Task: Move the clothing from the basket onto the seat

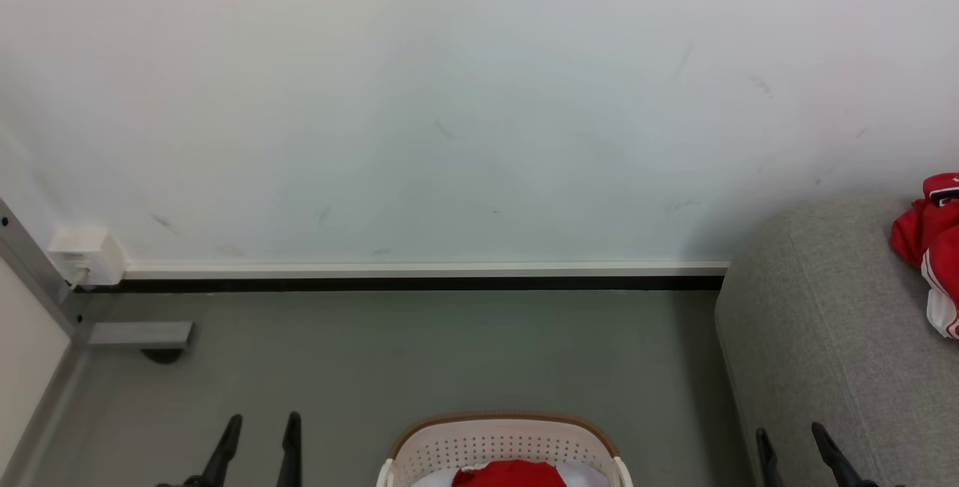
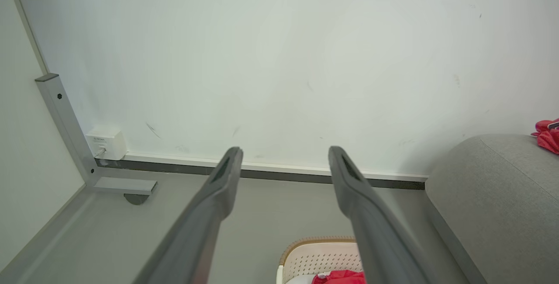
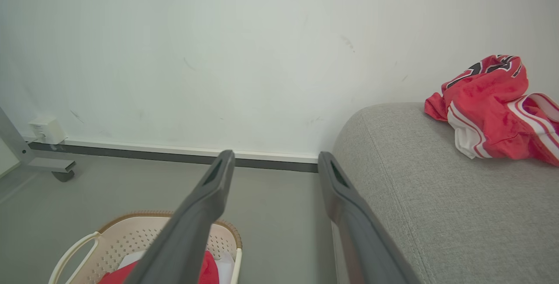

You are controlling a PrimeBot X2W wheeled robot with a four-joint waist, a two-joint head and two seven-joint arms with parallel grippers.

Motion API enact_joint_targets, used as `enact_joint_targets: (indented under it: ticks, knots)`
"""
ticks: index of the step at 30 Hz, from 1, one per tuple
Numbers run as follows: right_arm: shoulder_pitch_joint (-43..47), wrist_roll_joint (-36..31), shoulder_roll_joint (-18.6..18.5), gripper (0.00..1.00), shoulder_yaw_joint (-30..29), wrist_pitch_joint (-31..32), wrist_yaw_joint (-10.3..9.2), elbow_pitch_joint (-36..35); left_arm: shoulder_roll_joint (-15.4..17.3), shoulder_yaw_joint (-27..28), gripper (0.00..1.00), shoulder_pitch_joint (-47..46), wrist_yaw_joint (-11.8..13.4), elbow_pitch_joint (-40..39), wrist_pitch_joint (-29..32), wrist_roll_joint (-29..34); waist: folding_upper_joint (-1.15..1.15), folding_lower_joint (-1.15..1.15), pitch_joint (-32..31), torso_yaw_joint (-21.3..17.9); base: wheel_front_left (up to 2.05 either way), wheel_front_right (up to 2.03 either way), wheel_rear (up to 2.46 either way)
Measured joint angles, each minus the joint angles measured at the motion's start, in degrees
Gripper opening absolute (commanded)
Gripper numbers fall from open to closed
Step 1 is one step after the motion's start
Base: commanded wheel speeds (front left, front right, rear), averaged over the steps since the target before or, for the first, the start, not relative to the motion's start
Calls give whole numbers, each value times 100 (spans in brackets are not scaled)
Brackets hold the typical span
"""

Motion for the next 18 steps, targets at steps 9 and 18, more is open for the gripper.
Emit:
enact_joint_targets:
  ticks: [9, 18]
  knots:
    - [-81, 33, 1, 100, 34, 0, 0, -64, -152, 204, 100, -19, -177, 10, -1, 167, 0, 0, 63, -119, 0, 0, 0]
    - [-261, 40, 0, 100, 69, 0, 0, -264, -167, -5, 100, -516, -379, 264, -1, 453, 0, 1, 203, -501, 0, 0, 0]
